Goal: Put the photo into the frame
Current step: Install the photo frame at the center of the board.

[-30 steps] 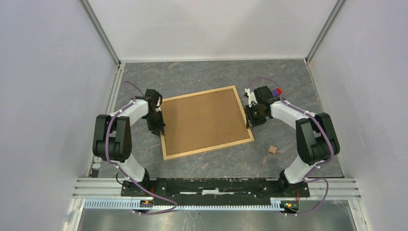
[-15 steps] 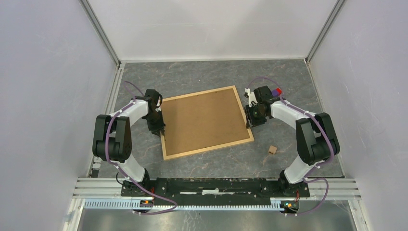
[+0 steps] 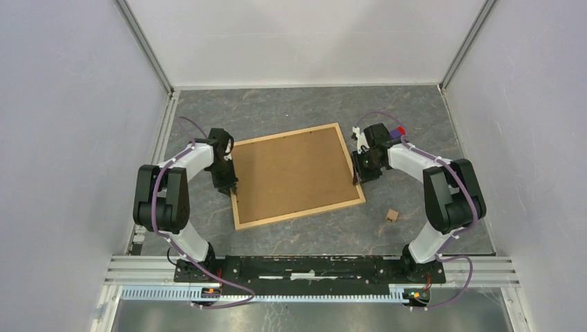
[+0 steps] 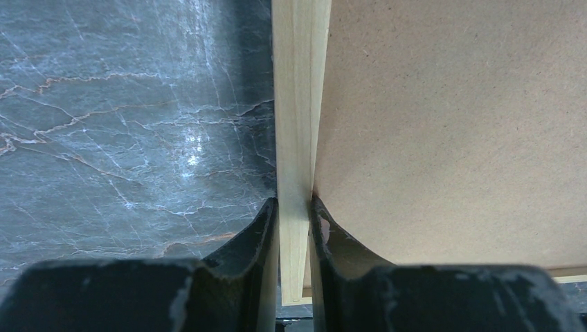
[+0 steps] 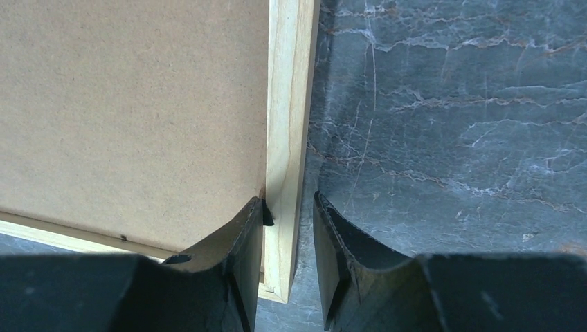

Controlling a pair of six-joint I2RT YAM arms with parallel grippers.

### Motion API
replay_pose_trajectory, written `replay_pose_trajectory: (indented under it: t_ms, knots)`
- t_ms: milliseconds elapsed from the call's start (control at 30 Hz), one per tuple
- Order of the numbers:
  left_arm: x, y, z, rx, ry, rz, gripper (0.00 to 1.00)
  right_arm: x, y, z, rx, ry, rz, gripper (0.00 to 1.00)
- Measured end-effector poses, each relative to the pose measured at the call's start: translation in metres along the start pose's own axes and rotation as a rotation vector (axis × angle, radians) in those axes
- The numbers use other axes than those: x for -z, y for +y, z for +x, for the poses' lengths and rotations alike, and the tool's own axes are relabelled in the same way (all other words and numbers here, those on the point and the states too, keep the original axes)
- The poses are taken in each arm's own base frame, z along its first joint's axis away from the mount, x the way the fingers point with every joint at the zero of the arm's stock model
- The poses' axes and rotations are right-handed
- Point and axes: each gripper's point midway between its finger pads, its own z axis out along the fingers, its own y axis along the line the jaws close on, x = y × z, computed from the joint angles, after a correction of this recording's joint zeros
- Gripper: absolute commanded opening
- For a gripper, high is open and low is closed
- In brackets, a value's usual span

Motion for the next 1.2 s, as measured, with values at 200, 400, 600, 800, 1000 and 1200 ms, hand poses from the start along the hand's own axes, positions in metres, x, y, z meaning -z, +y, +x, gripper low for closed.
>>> replay_pose_trajectory:
  t_ms: [200,400,600,800,1000,1200]
  knots:
    - [0.000,0.000,0.000,0.000,0.000,0.000,0.02,-0.004,0.002,0.000,-0.007,0.015,0.001,0.41]
    - [0.001,0.002,-0.001,-0.001,-0.009,-0.012,0.02,-0.002,0.014,-0.002,0.024,0.011,-0.071,0.49]
    - [0.001,0.004,-0.002,-0.002,-0.018,-0.022,0.02,0.020,0.007,-0.011,0.056,-0.044,0.007,0.42]
    - [0.001,0.004,-0.003,-0.002,-0.018,-0.022,0.02,0.027,0.001,-0.017,0.060,-0.075,0.026,0.37]
    - [0.001,0.004,-0.003,-0.003,-0.018,-0.022,0.02,0.016,0.002,-0.010,0.059,-0.034,0.011,0.40]
    - [0.001,0.004,-0.002,-0.002,-0.018,-0.022,0.02,0.009,0.008,-0.003,0.074,-0.006,-0.009,0.40]
